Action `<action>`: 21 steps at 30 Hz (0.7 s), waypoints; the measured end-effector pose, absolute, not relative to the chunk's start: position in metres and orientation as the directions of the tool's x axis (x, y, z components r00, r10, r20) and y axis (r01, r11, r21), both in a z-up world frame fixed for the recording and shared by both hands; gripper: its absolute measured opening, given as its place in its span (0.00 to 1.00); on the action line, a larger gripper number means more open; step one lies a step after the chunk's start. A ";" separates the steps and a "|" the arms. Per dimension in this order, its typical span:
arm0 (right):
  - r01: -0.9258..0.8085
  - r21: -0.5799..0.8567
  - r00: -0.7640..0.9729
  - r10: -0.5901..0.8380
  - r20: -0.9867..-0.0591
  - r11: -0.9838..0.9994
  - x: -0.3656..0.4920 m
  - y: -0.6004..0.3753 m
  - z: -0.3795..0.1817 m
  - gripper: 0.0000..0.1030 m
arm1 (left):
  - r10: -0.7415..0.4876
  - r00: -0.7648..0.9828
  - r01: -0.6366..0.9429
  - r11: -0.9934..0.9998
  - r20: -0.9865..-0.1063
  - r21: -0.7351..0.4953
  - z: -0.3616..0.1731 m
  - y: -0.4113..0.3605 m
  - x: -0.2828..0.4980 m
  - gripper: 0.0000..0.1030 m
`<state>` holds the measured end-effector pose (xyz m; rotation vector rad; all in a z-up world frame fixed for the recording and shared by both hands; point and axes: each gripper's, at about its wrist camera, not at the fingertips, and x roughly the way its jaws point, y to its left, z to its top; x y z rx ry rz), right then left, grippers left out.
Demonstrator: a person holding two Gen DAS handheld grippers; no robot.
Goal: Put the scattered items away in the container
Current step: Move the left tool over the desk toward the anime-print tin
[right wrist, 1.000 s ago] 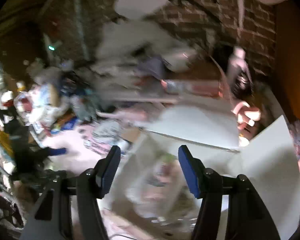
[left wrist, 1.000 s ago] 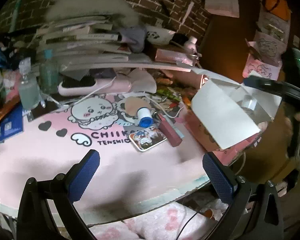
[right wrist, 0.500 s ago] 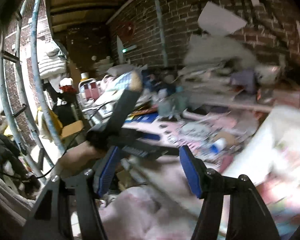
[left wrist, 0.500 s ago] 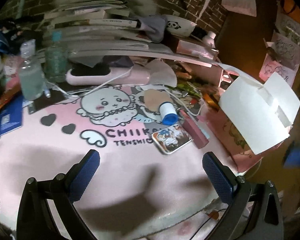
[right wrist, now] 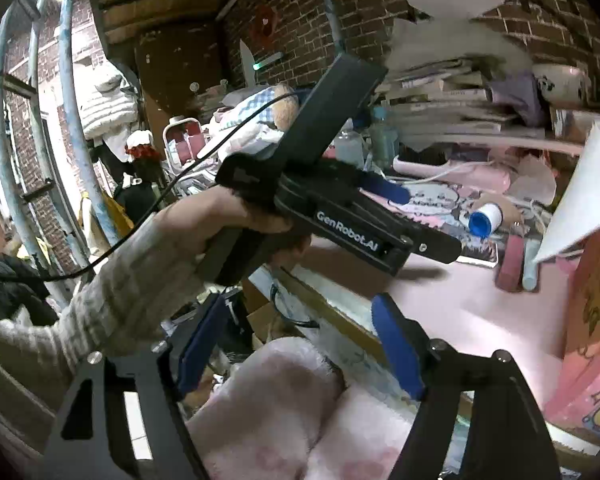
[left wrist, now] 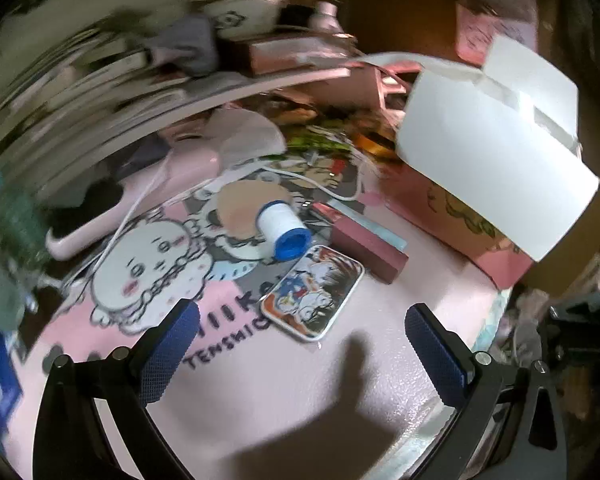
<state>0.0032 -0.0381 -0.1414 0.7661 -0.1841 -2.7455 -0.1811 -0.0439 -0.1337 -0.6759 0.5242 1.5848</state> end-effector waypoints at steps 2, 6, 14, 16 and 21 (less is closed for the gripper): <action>0.250 0.213 -0.809 -0.325 -0.490 -0.944 0.003 -0.035 -0.145 0.73 | 0.710 -0.036 -0.995 -0.091 -0.703 -0.042 -0.134 -0.039 -0.180 1.00; 0.268 0.264 -0.787 -0.369 -0.495 -0.927 0.002 -0.029 -0.154 0.73 | 0.676 0.019 -0.999 -0.020 -0.737 -0.044 -0.134 -0.028 -0.181 1.00; 0.269 0.297 -0.779 -0.389 -0.493 -0.916 0.004 -0.015 -0.164 0.74 | 0.658 0.088 -0.996 0.061 -0.748 -0.063 -0.135 -0.018 -0.184 0.90; 0.268 0.309 -0.775 -0.395 -0.493 -0.913 0.003 -0.012 -0.165 0.75 | 0.638 0.116 -0.993 0.081 -0.761 -0.084 -0.138 -0.015 -0.185 0.81; 0.268 0.320 -0.775 -0.401 -0.488 -0.909 0.003 -0.009 -0.166 0.75 | 0.620 0.135 -0.991 0.097 -0.773 -0.095 -0.143 -0.013 -0.186 0.70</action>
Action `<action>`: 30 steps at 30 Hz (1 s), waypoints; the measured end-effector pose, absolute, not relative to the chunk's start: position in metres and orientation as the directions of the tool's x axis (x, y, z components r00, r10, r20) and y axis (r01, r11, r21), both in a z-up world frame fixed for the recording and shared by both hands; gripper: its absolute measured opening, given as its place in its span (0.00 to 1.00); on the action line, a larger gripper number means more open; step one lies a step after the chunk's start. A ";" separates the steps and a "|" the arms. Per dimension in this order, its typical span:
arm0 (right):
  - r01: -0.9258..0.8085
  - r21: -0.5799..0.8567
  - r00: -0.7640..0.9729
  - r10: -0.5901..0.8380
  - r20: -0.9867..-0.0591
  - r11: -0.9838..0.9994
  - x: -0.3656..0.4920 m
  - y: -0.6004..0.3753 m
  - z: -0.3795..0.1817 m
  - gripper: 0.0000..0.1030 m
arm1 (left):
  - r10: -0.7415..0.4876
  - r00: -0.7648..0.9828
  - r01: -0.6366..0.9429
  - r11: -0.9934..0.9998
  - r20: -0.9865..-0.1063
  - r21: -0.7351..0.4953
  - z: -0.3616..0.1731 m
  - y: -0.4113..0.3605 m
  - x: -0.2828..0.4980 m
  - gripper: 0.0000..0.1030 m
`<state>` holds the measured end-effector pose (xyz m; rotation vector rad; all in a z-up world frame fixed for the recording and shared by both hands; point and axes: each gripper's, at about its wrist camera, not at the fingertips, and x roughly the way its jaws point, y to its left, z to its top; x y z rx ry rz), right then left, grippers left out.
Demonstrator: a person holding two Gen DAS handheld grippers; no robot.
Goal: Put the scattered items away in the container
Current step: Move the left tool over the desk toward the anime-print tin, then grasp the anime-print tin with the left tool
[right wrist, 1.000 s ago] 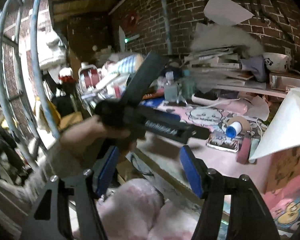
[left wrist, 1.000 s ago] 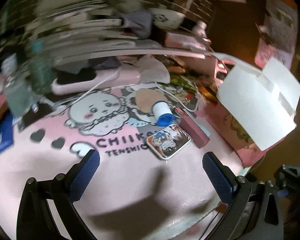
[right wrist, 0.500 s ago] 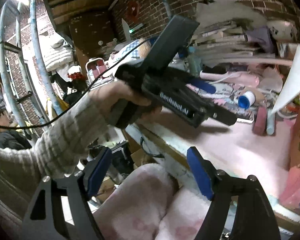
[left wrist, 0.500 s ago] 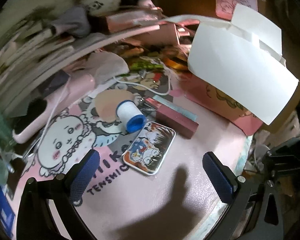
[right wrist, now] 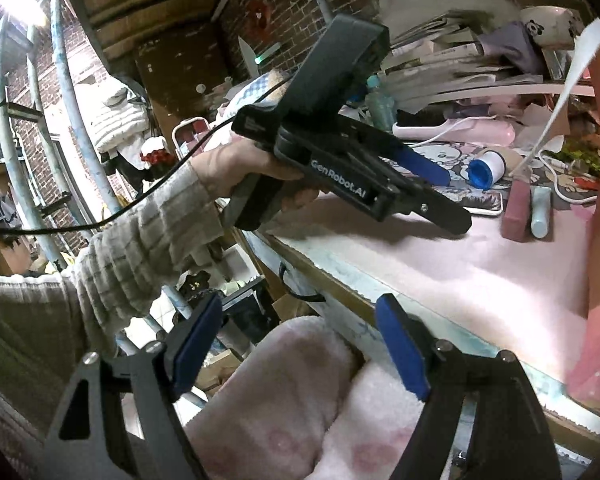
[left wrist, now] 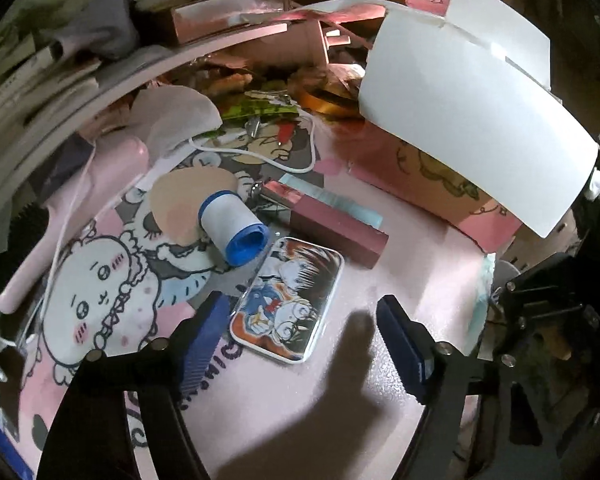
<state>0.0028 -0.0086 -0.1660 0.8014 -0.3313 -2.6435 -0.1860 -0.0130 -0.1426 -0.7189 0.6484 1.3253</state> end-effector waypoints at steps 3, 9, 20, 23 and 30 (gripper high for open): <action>0.266 0.330 -0.776 -0.404 -0.484 -0.906 0.003 -0.008 -0.166 0.75 | 0.625 0.140 -0.990 0.086 -0.768 -0.111 -0.141 -0.014 -0.191 0.59; 0.261 0.340 -0.774 -0.407 -0.485 -0.903 0.000 -0.005 -0.167 0.75 | 0.633 0.130 -0.991 0.065 -0.763 -0.115 -0.139 -0.029 -0.190 0.32; 0.263 0.349 -0.777 -0.412 -0.477 -0.899 -0.003 -0.002 -0.165 0.75 | 0.681 0.039 -0.988 -0.082 -0.731 -0.129 -0.143 -0.055 -0.172 0.64; 0.262 0.340 -0.780 -0.406 -0.477 -0.903 0.001 -0.003 -0.165 0.75 | 0.676 -0.038 -0.989 -0.133 -0.736 -0.071 -0.146 -0.043 -0.162 0.67; 0.243 0.353 -0.790 -0.395 -0.470 -0.904 0.006 0.007 -0.169 0.75 | 0.692 -0.172 -0.967 -0.255 -0.701 -0.014 -0.153 -0.030 -0.157 0.63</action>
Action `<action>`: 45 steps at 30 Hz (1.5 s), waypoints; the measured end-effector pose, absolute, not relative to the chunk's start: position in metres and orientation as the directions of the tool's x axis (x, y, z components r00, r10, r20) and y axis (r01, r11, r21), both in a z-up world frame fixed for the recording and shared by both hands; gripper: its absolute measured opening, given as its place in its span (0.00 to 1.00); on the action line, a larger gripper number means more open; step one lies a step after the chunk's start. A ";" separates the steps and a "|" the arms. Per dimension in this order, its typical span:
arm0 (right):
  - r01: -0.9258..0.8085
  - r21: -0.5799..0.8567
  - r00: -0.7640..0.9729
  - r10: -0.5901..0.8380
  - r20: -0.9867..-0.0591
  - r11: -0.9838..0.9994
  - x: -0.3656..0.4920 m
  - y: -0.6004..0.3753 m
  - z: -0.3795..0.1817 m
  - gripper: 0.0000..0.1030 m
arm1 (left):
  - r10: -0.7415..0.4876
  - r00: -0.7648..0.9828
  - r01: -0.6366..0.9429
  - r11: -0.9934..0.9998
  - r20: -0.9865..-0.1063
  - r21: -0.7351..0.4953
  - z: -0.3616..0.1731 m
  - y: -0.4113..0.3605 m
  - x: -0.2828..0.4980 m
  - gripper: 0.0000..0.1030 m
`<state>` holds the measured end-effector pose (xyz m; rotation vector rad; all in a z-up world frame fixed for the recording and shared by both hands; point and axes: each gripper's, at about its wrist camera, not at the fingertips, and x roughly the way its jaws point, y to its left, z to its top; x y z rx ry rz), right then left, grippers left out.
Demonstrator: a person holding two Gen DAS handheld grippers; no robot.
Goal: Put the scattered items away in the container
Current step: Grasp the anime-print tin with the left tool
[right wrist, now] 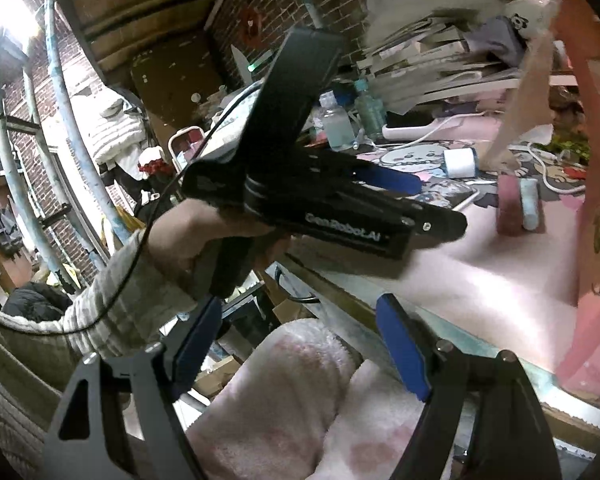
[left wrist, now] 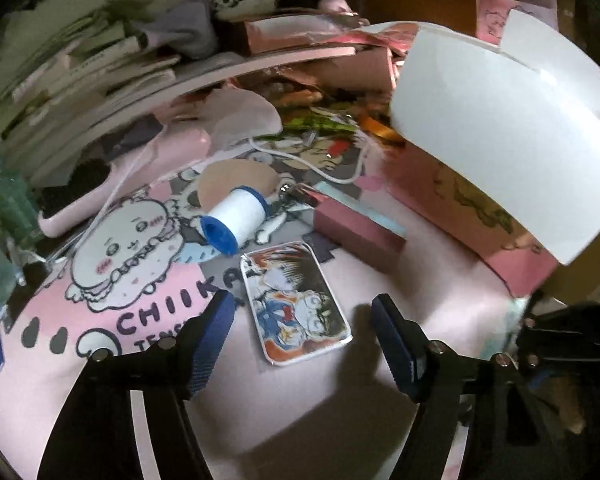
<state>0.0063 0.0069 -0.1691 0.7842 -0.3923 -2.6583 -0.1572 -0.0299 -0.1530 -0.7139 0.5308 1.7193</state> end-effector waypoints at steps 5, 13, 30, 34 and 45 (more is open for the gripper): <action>0.243 0.362 -0.796 -0.398 -0.456 -0.900 0.010 0.012 -0.170 0.75 | 0.709 -0.224 -0.946 -0.323 -0.668 -0.025 -0.153 -0.034 -0.157 0.45; 0.241 0.365 -0.806 -0.395 -0.441 -0.899 0.015 0.013 -0.166 0.75 | 0.735 -0.268 -0.932 -0.361 -0.623 -0.026 -0.156 -0.042 -0.150 0.41; 0.231 0.374 -0.813 -0.390 -0.433 -0.898 0.017 0.018 -0.169 0.75 | 0.813 -0.335 -0.905 -0.418 -0.477 -0.077 -0.164 -0.083 -0.135 0.59; 0.229 0.371 -0.817 -0.384 -0.430 -0.900 0.018 0.020 -0.170 0.76 | 0.827 -0.323 -0.906 -0.411 -0.460 -0.102 -0.168 -0.078 -0.130 0.59; 0.185 0.402 -0.857 -0.347 -0.382 -0.897 0.039 0.041 -0.172 0.78 | 0.807 -0.438 -0.872 -0.489 -0.395 -0.032 -0.177 -0.061 -0.111 0.40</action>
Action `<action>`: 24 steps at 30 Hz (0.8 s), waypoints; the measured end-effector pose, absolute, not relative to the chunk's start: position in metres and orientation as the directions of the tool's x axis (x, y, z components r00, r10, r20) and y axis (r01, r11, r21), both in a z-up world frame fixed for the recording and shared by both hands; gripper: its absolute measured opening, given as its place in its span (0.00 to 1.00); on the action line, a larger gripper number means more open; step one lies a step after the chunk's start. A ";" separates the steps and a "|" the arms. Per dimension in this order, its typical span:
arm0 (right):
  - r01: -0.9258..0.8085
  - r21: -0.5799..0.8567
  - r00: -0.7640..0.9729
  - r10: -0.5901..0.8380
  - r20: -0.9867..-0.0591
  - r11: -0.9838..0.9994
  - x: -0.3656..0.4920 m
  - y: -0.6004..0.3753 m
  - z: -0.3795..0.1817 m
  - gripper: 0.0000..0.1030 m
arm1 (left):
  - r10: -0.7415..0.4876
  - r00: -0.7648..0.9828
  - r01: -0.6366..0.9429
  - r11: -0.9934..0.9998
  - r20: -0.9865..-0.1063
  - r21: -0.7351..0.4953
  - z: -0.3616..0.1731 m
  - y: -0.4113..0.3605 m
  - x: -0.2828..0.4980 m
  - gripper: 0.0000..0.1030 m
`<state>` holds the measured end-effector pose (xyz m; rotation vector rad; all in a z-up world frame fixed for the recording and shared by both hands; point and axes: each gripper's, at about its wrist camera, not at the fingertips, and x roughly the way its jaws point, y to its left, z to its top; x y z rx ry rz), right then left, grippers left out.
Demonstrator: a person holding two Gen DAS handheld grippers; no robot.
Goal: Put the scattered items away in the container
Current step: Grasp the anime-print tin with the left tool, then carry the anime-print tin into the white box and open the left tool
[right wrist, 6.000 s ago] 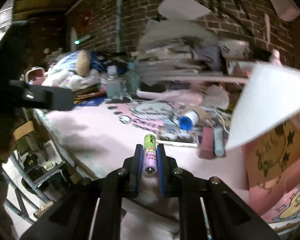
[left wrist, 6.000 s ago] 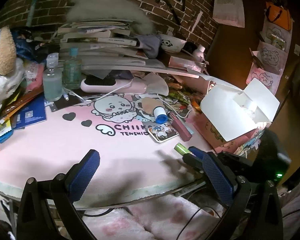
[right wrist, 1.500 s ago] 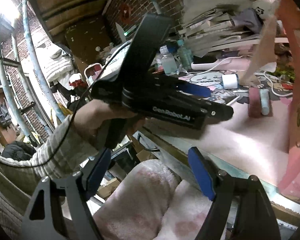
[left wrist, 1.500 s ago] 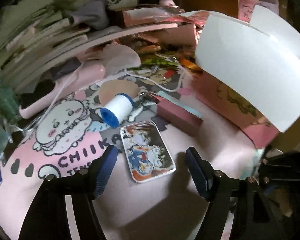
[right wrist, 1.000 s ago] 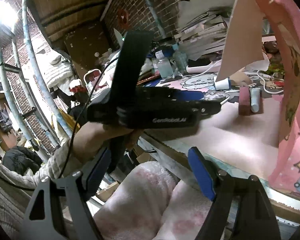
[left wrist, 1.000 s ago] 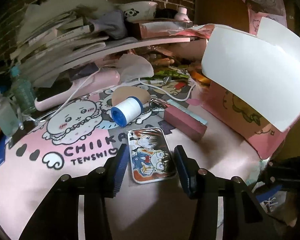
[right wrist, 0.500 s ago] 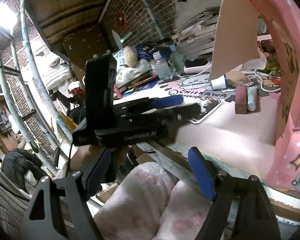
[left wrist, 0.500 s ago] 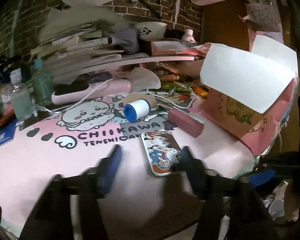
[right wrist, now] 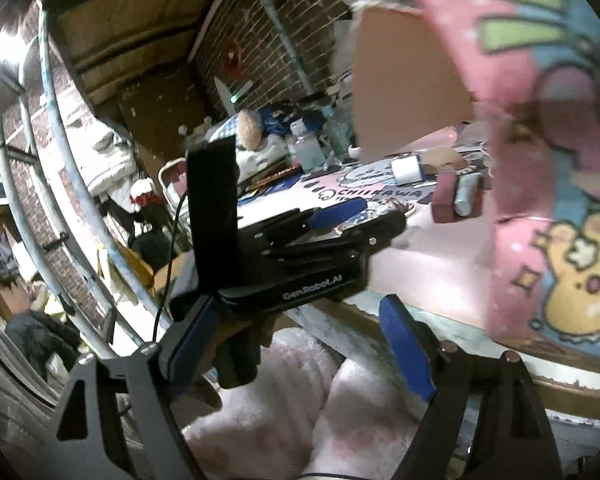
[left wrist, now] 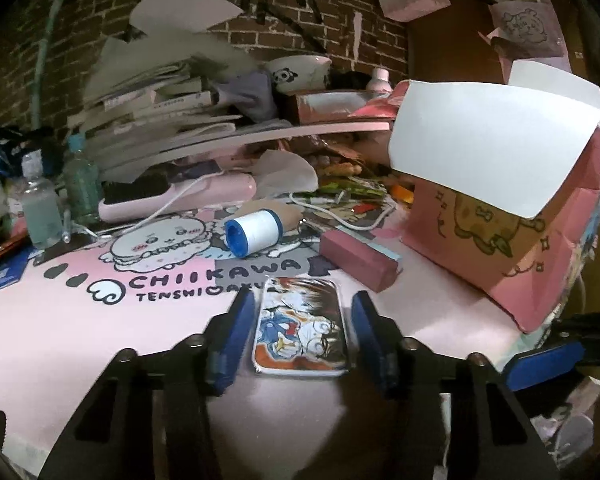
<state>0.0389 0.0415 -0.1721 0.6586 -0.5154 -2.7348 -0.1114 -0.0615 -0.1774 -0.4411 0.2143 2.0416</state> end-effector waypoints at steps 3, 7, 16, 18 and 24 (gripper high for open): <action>0.176 0.412 -0.865 -0.340 -0.368 -0.894 0.040 0.046 -0.170 0.79 | 0.811 -0.458 -0.864 -0.502 -0.363 -0.032 -0.181 -0.062 -0.110 0.39; 0.178 0.413 -0.866 -0.342 -0.366 -0.893 0.040 0.045 -0.169 0.79 | 0.826 -0.455 -0.869 -0.494 -0.334 -0.038 -0.183 -0.066 -0.109 0.37; 0.184 0.410 -0.864 -0.346 -0.367 -0.893 0.035 0.043 -0.170 0.79 | 0.835 -0.450 -0.867 -0.493 -0.318 -0.068 -0.177 -0.080 -0.118 0.37; 0.185 0.398 -0.864 -0.342 -0.369 -0.898 0.033 0.039 -0.170 0.79 | 0.838 -0.445 -0.868 -0.490 -0.316 -0.079 -0.169 -0.086 -0.123 0.37; 0.207 0.379 -0.866 -0.349 -0.359 -0.902 0.029 0.029 -0.164 0.79 | 0.913 -0.304 -0.923 -0.353 -0.271 -0.152 -0.113 -0.095 -0.138 0.37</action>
